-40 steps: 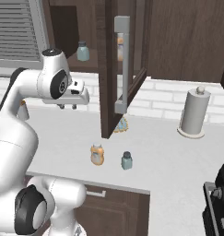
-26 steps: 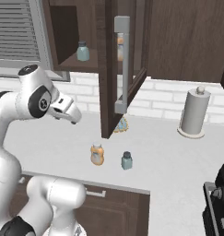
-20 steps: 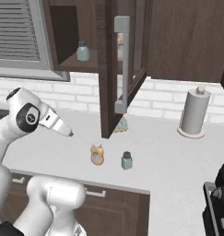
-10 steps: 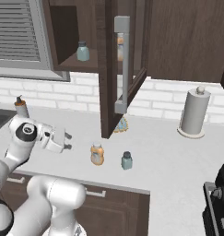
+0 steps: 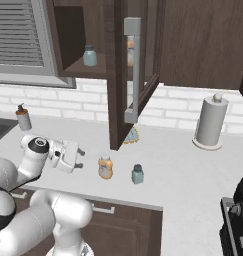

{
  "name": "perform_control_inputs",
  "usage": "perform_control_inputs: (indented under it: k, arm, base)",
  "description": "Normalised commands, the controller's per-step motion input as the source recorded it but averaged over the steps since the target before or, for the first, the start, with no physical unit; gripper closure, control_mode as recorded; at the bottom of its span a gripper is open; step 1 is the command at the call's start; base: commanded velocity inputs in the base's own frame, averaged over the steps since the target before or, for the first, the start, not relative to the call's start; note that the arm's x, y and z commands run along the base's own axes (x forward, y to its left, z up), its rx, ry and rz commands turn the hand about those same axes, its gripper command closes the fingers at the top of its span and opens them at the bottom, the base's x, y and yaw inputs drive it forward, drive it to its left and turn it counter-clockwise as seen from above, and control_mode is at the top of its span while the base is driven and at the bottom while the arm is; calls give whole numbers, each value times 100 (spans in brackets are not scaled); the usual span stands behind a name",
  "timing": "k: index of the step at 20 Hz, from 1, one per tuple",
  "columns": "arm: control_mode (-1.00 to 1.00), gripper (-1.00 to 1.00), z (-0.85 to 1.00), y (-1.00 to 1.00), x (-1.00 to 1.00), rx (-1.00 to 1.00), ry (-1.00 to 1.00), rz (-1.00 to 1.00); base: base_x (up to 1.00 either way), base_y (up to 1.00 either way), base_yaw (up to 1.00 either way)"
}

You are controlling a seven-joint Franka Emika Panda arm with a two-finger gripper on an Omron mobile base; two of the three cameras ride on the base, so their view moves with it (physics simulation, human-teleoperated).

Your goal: Put the shaker and condiment bottle from the counter next to their counterparts in the cabinet.

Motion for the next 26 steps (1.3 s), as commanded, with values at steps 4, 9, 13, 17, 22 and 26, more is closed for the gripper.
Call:
perform_control_inputs:
  k: [4, 9, 13, 17, 22, 26]
  arm:
    - [-100, -100, 0, -18, 27, 2, 0, -17]
    - [-100, -100, -11, -21, 38, 1, 0, -12]
    - [-100, -100, -23, -26, 18, 0, -3, -7]
    - [-100, -100, -20, -21, 0, 0, -3, -4]
    - [-100, -100, -15, -28, 0, 2, -1, -4]
    - [-100, -100, -17, -26, 0, 2, 0, -5]
  base:
    - [0, 0, 0]
    - [0, 0, 0]
    - [0, 0, 0]
    - [0, 0, 0]
    - [0, 0, 0]
    - [0, 0, 0]
